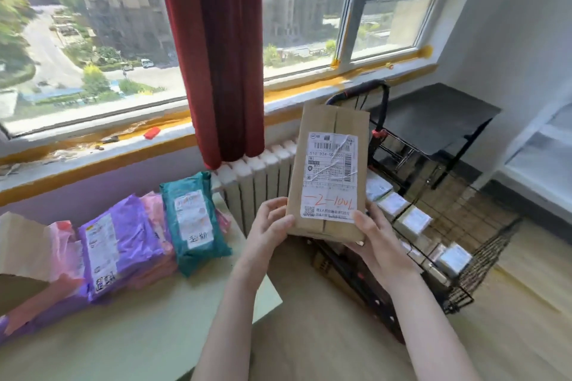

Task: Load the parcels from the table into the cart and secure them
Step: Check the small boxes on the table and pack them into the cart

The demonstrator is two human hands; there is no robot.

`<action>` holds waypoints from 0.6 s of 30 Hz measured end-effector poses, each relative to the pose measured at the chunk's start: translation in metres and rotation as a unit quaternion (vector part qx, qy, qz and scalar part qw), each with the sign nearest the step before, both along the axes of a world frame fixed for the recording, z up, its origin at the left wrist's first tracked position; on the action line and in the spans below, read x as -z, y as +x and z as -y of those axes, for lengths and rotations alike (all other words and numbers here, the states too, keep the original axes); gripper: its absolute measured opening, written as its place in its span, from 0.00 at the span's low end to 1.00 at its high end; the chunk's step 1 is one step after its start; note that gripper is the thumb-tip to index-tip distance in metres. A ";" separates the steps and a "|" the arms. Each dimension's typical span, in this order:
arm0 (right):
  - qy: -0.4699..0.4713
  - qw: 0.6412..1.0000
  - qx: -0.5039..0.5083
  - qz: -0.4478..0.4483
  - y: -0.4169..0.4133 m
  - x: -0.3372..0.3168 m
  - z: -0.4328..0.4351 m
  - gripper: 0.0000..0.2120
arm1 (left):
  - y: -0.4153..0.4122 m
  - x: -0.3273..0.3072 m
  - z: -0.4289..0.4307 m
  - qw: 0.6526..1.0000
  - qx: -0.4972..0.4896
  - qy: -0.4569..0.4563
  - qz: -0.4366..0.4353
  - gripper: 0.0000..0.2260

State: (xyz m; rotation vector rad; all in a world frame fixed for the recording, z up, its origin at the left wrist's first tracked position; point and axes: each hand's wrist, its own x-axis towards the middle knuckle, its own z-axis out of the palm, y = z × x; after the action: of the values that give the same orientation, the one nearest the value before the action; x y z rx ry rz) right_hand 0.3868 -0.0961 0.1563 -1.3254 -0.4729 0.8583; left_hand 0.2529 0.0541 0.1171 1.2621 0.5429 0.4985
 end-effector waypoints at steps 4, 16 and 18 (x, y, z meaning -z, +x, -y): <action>-0.017 0.999 0.041 -0.010 0.039 0.008 0.054 0.50 | 0.051 0.006 0.040 0.997 0.077 -0.016 -0.027 0.32; -0.043 0.982 0.180 -0.029 0.112 0.045 0.143 0.39 | 0.188 0.023 0.105 0.963 0.251 -0.062 -0.077 0.43; -0.052 0.979 0.197 -0.031 0.129 0.048 0.151 0.38 | 0.216 0.024 0.109 0.958 0.272 -0.059 -0.070 0.47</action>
State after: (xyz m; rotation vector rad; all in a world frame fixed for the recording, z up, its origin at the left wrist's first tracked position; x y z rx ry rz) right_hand 0.5154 -0.2473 0.1084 -1.4221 -0.1097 0.5964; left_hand 0.4686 -0.0550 0.0927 1.2732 0.3144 -0.0849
